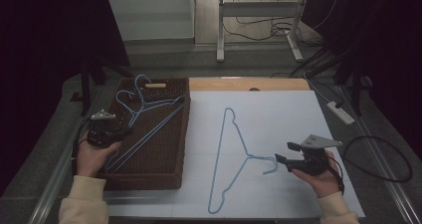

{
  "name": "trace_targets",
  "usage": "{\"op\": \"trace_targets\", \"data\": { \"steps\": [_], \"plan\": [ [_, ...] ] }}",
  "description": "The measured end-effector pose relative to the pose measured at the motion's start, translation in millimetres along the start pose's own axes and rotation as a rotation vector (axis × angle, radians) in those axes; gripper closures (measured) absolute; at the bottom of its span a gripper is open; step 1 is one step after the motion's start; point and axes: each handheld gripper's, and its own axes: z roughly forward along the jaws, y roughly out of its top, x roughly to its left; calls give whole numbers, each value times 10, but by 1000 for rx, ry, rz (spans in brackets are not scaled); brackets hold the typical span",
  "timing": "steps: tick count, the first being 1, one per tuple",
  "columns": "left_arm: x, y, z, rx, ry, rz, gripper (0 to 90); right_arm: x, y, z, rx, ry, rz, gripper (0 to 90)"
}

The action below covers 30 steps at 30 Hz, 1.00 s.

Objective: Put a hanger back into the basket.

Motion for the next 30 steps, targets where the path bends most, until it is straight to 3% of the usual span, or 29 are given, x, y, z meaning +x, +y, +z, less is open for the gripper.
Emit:
{"op": "trace_targets", "data": {
  "steps": [6,8,13,17,20,22,23,25,30],
  "plan": [
    [13,1,74,77,102,-2,865,-1,-1,3,1,1,0,328],
    [8,1,131,127,139,2,857,-1,-2,8,2,1,0,328],
    [4,8,180,176,168,17,852,-2,-4,9,1,3,1,328],
    [10,14,188,176,192,23,858,-2,-5,13,2,4,1,328],
    [14,16,198,172,224,28,806,1,-5,18,6,4,-1,328],
    [23,20,190,161,275,33,659,3,-5,21,7,5,-1,328],
    [13,20,173,142,279,49,602,3,-6,22,8,6,0,328],
    [-15,26,137,96,257,69,552,0,-7,24,8,6,1,327],
    [-137,39,14,-28,117,120,440,-7,-10,22,7,7,3,327]
  ]
}}
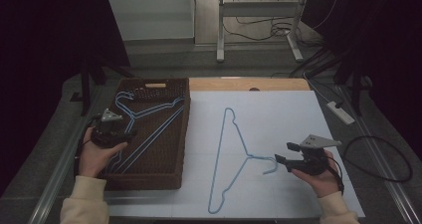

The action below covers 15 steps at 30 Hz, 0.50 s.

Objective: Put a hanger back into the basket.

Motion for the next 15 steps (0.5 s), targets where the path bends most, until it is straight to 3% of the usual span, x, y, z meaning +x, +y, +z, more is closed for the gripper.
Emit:
{"op": "trace_targets", "data": {
  "steps": [2,3,6,12,15],
  "plan": [
    [-9,4,-36,-24,-20,-3,425,-2,0,-2,-1,0,-1,327],
    [-18,10,-106,-70,-75,-13,416,-2,0,-4,-1,0,0,327],
    [-38,15,-227,-136,-137,-23,399,-5,-1,-8,-2,-1,0,327],
    [-123,-16,-370,-193,-220,-23,388,-8,0,-12,-4,1,2,327],
    [-188,-43,-408,-197,-234,-10,375,-18,-2,-12,-6,3,5,326]
  ]
}}
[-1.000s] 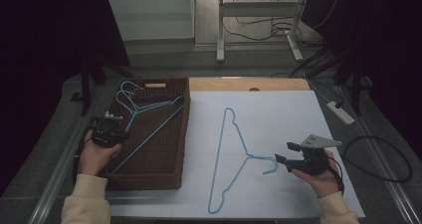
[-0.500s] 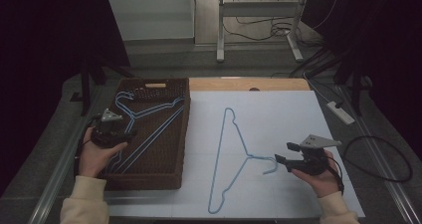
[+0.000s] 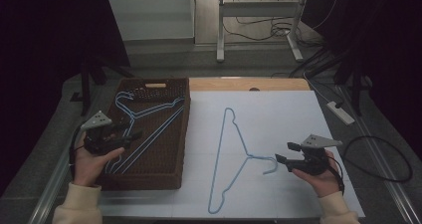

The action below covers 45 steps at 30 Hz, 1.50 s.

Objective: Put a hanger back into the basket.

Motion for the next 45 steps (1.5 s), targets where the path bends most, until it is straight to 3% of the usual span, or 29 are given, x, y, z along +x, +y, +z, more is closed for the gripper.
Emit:
{"op": "trace_targets", "data": {
  "steps": [4,8,18,45],
  "plan": [
    [-61,-19,-6,-11,-16,5,374,-5,-1,0,1,-2,0,326],
    [-206,-39,-19,-32,-47,27,371,-15,-8,-7,-3,-1,5,326],
    [-472,-122,43,-19,-89,71,358,0,-7,-30,-10,-4,3,326],
    [-727,-182,207,18,-122,109,349,4,-22,-16,21,-23,-6,333]
  ]
}}
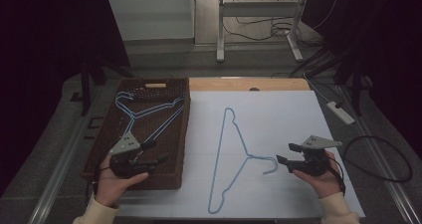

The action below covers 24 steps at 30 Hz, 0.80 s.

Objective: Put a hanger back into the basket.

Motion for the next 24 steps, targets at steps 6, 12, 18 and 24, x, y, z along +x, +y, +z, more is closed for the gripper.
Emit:
{"op": "trace_targets", "data": {
  "steps": [6,12,18,24],
  "plan": [
    [-15,0,8,-1,-6,1,349,55,29,-3,-3,16,0,341],
    [-18,2,23,-2,-13,5,349,205,116,-13,-9,61,41,393],
    [-21,1,53,-2,-18,8,349,373,161,67,54,60,57,623],
    [-23,2,64,0,-22,11,349,530,210,212,119,114,19,860]
  ]
}}
